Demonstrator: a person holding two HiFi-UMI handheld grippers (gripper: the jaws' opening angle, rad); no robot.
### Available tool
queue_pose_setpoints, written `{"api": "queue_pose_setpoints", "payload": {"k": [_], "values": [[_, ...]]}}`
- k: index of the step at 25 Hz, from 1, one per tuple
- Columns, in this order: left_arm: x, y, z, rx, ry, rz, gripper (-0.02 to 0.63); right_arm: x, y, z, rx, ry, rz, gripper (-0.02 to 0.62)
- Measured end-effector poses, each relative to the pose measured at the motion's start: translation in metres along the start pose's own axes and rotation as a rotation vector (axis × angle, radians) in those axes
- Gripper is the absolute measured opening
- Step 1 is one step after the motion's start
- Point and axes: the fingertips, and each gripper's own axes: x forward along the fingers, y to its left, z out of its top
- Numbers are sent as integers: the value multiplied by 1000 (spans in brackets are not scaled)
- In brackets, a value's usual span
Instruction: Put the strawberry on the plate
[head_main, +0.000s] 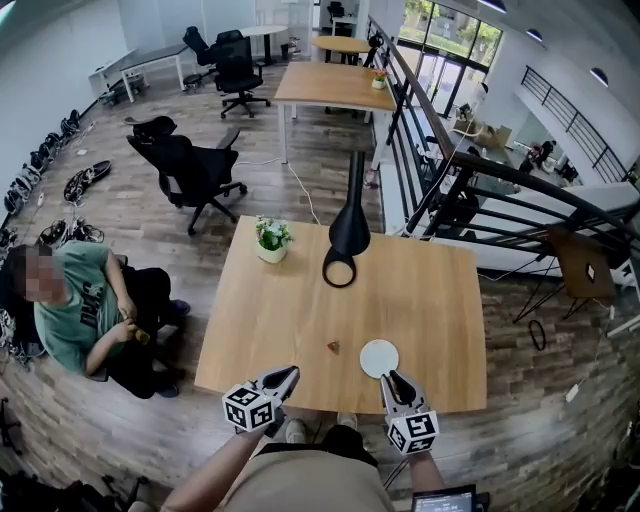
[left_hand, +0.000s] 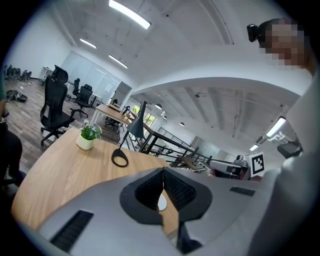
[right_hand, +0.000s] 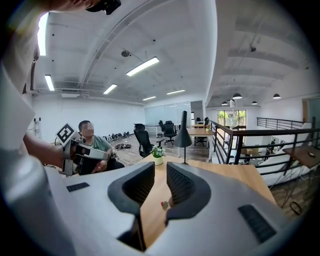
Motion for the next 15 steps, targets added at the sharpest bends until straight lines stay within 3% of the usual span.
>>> {"api": "queue_pose_setpoints", "payload": {"k": [15], "values": [[49,-17,29,-44,-83,131,5,60,-54,17,-112,34,217,63]]}}
